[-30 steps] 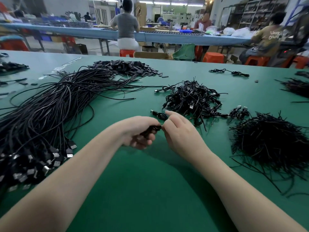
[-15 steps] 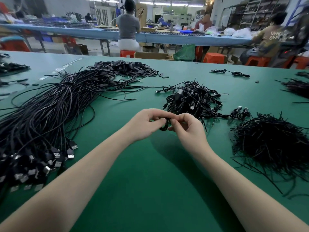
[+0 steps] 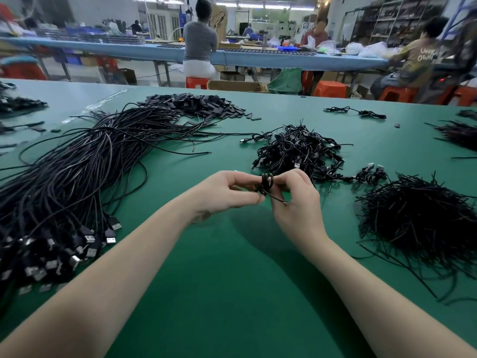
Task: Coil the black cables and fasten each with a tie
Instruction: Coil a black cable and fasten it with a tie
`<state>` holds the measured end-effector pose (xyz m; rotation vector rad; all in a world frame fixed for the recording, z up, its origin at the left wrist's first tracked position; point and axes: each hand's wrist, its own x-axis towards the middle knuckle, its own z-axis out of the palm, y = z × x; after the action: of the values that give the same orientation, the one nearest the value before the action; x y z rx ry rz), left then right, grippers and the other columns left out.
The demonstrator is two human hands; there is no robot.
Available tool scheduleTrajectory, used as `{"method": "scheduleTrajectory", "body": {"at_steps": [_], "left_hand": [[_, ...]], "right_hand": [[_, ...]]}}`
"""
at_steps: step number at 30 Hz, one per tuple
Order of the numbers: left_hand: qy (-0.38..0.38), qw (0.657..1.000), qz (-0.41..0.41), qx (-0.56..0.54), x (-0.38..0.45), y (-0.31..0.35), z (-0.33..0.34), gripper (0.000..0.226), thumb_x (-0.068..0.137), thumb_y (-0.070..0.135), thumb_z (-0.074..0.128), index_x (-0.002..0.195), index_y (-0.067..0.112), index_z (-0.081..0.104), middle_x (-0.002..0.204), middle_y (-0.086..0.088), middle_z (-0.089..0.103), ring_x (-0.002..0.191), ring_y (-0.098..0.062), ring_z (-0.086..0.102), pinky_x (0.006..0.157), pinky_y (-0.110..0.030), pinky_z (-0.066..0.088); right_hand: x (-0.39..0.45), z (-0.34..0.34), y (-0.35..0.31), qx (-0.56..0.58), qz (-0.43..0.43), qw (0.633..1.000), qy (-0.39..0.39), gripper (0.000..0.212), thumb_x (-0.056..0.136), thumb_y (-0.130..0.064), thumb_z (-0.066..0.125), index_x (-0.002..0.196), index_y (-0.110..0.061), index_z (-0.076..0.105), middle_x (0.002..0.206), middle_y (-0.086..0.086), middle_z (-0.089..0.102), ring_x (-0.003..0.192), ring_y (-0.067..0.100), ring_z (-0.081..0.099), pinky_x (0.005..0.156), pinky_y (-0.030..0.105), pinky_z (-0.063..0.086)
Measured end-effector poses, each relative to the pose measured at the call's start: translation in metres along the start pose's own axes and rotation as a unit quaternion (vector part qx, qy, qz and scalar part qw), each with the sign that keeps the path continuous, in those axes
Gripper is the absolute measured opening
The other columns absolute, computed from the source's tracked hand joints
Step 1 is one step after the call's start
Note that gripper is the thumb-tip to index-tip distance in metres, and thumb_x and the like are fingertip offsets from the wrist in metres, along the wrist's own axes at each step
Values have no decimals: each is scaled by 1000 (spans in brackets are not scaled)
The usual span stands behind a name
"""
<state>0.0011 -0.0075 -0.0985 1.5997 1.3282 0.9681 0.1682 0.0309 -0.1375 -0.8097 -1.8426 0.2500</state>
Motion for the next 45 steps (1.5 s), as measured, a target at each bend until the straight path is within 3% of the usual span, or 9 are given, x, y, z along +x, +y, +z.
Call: {"method": "scheduleTrajectory", "body": {"at_steps": [7,13,17,22,30,34,38,41,45], "left_hand": [[92,993,47,58,3,5,11,21,97,30,54,93,17,69,85,-18,68,75,-33,62,79,-44,55],[77,979,-90,-165,3,11,14,45,95,13,46,134,32,34,58,-1,66,48,-16,64,41,-19,44],[35,960,-161,-224,0,11,5,34,95,13,38,112,28,63,55,3,62,40,-6,52,38,-13,35],[-44,952,-149,-264,0,13,3,30,94,10,40,102,20,67,83,2,73,63,-9,68,43,-15,43],[36,996,-34,78,3,3,9,27,94,50,49,92,31,69,48,21,50,43,1,44,43,-12,32],[89,963,63,248,7,2,11,50,100,47,35,86,12,68,75,-15,62,74,-26,57,68,-28,45],[62,992,-113,-17,8,3,22,48,101,46,34,70,15,53,61,-1,51,47,-13,41,42,-18,35],[-53,916,-265,-295,5,3,13,46,99,37,39,59,19,54,49,8,43,34,-4,34,31,-14,28],[-66,909,-237,-337,4,-2,10,49,91,36,45,48,18,63,48,8,45,34,-5,36,32,-15,29]], "right_hand": [[2,0,-2,12,4,1000,26,7,87,-3,62,83,-8,64,78,1,60,76,2,48,78,2,35],[-1,2,-8,-68,-102,992,7,7,86,-1,63,81,1,67,73,11,58,63,30,55,56,36,44],[-2,1,-11,-169,-202,964,28,22,90,-7,54,74,0,68,73,13,62,64,32,60,60,34,46],[0,-2,-6,-108,-114,987,29,7,76,9,63,79,4,66,73,15,58,63,33,56,57,39,46],[2,0,-3,-75,-79,993,41,15,89,-9,58,77,-1,64,70,10,57,60,30,53,53,41,45],[1,1,-2,-67,-75,994,34,13,89,-6,60,78,0,65,69,9,57,61,29,52,52,41,44],[-1,1,-7,-71,-85,994,16,8,87,-1,62,80,3,66,70,12,56,62,31,53,55,43,46],[0,0,-11,-88,-131,988,1,10,86,0,61,78,5,66,68,15,55,61,32,52,55,40,46],[6,-4,-15,-112,-169,979,1,10,85,2,61,80,7,68,71,17,58,62,32,55,56,38,47]]}}
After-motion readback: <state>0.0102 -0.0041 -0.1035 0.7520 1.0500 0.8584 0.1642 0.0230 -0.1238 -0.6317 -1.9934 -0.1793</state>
